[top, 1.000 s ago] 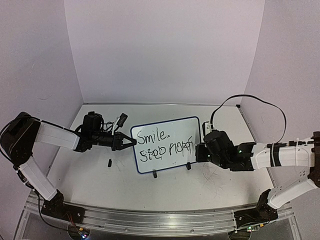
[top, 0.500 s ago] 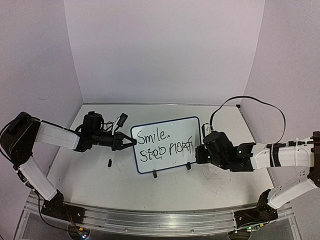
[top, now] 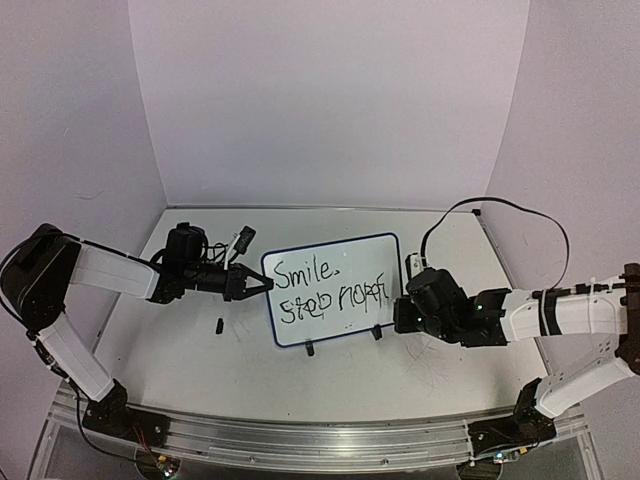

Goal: Write a sentence on the whiteboard

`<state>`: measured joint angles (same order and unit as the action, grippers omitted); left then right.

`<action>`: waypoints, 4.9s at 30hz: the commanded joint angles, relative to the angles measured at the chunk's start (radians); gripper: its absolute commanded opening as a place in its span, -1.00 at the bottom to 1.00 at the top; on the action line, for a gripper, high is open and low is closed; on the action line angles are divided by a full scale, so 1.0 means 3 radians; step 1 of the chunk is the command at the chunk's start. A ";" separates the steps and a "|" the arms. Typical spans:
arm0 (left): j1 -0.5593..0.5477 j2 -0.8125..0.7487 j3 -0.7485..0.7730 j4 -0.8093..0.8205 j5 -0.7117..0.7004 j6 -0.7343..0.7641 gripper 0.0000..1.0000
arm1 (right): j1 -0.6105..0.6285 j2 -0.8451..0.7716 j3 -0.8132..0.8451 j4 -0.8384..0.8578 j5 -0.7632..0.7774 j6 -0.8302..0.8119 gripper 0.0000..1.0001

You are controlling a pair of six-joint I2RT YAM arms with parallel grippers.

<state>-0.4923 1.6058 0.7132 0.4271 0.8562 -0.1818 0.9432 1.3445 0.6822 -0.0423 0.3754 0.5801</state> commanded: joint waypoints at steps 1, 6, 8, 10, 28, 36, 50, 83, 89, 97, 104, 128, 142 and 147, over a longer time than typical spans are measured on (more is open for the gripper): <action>0.0001 0.0093 0.0027 -0.0237 -0.0416 0.0193 -1.00 | -0.0017 0.0010 0.0142 0.0032 0.0251 -0.0036 -1.00; 0.0000 0.0080 0.0021 -0.0242 -0.0420 0.0197 -1.00 | -0.0037 0.0063 0.0172 0.0106 0.0248 -0.0084 -1.00; -0.0001 0.0079 0.0017 -0.0242 -0.0420 0.0197 -1.00 | -0.0051 0.0060 0.0179 0.0108 0.0250 -0.0098 -1.00; -0.0001 0.0083 0.0015 -0.0242 -0.0420 0.0198 -1.00 | -0.0055 0.0055 0.0194 0.0109 0.0257 -0.0114 -1.00; -0.0001 0.0085 0.0012 -0.0242 -0.0423 0.0211 -1.00 | -0.0089 0.0001 0.0225 0.0109 0.0290 -0.0153 -1.00; 0.0002 0.0093 0.0022 -0.0242 -0.0415 0.0210 -1.00 | -0.0087 0.0007 0.0308 0.0106 0.0314 -0.0207 -1.00; -0.0001 0.0095 0.0016 -0.0242 -0.0414 0.0216 -1.00 | -0.0073 -0.0028 0.0103 0.0057 0.0080 -0.0079 -1.00; 0.0000 0.0107 0.0024 -0.0242 -0.0407 0.0211 -1.00 | -0.0276 -0.0198 0.0327 0.0108 0.0047 -0.0279 -1.00; 0.0000 0.0111 0.0026 -0.0242 -0.0414 0.0217 -1.00 | -0.0317 -0.0109 0.0417 0.0221 -0.0011 -0.0376 -1.00; -0.0001 0.0128 0.0026 -0.0242 -0.0416 0.0222 -1.00 | -0.0318 -0.0038 0.0358 0.0238 -0.0019 -0.0347 -1.00; -0.0001 0.0126 0.0024 -0.0241 -0.0422 0.0222 -1.00 | -0.0316 -0.0067 0.0230 0.0183 -0.0043 -0.0253 -1.00; -0.0001 0.0133 0.0026 -0.0242 -0.0415 0.0217 -1.00 | -0.0314 -0.0160 -0.0112 0.0141 -0.0229 -0.0034 -1.00; 0.0000 0.0132 0.0026 -0.0244 -0.0410 0.0216 -1.00 | -0.0314 -0.0165 -0.0196 0.0047 -0.0306 0.0004 -1.00; 0.0000 0.0133 0.0026 -0.0244 -0.0410 0.0216 -1.00 | -0.0314 -0.0192 -0.0182 -0.0010 -0.0243 -0.0004 -1.00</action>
<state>-0.4931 1.6062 0.7136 0.4267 0.8562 -0.1806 0.8532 1.2987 0.6365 -0.0026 0.2787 0.5732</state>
